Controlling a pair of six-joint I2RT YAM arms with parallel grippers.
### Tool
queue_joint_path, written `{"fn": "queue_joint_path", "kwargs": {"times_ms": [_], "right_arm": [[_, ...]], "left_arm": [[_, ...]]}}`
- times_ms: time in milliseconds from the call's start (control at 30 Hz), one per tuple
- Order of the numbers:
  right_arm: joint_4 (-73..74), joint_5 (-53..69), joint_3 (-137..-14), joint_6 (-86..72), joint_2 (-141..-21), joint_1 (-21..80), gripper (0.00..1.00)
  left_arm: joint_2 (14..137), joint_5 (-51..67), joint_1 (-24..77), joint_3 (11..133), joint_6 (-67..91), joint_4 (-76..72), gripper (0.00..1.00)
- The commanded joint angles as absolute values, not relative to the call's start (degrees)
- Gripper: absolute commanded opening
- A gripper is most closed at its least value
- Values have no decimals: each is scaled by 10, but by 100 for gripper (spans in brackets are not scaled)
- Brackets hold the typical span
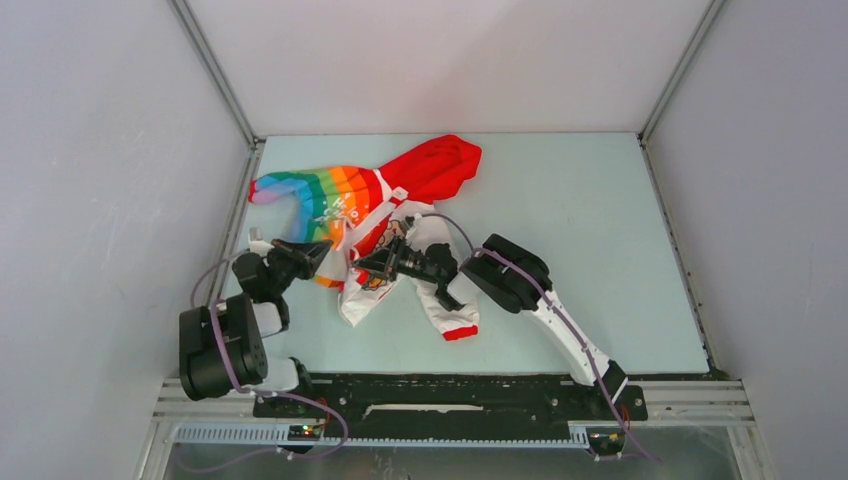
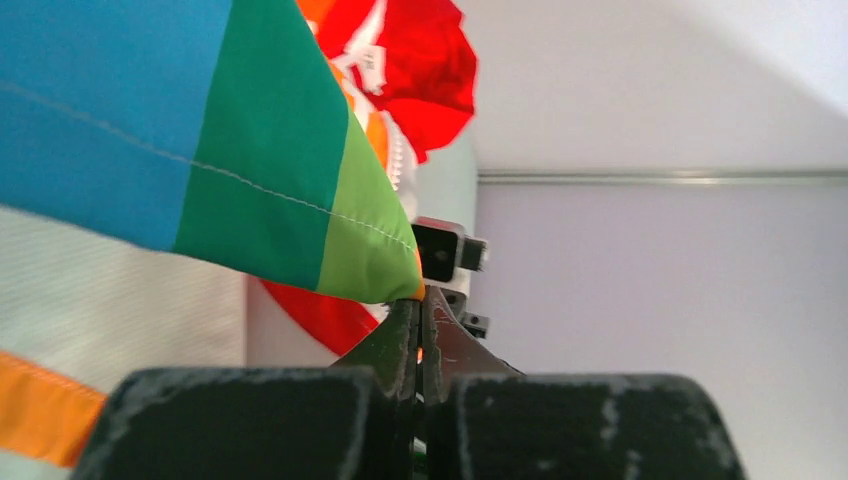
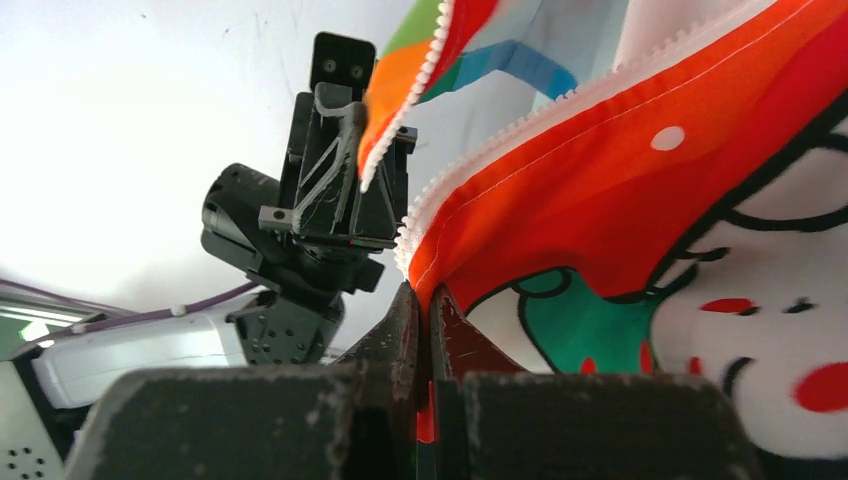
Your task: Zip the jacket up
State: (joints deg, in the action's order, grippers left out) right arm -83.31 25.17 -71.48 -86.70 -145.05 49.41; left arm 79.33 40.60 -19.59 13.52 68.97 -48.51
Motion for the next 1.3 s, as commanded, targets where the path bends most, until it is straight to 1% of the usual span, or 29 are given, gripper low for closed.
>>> {"fn": "queue_joint_path", "kwargs": {"times_ms": [0, 300, 433, 633, 767, 967, 1200, 1267], "right_arm": [[-869, 241, -741, -918, -1427, 506, 0], [-874, 262, -751, -951, -1433, 504, 0], [-876, 266, -752, -958, -1423, 506, 0], [-877, 260, -750, -974, -1406, 507, 0], [-878, 256, -749, -968, -1395, 508, 0], [-877, 240, -747, -958, -1372, 512, 0], [-878, 229, -754, -979, -1389, 508, 0], [-877, 227, -755, -983, -1390, 508, 0]], "left_arm": [[790, 452, -180, 92, 754, -675, 0], [820, 461, -175, 91, 775, -741, 0], [789, 451, -171, 92, 739, -692, 0], [709, 425, -166, 101, 661, -577, 0], [699, 413, -159, 108, 640, -546, 0], [725, 407, -158, 108, 657, -586, 0], [733, 408, -158, 100, 678, -632, 0], [740, 406, -157, 91, 698, -672, 0]]}}
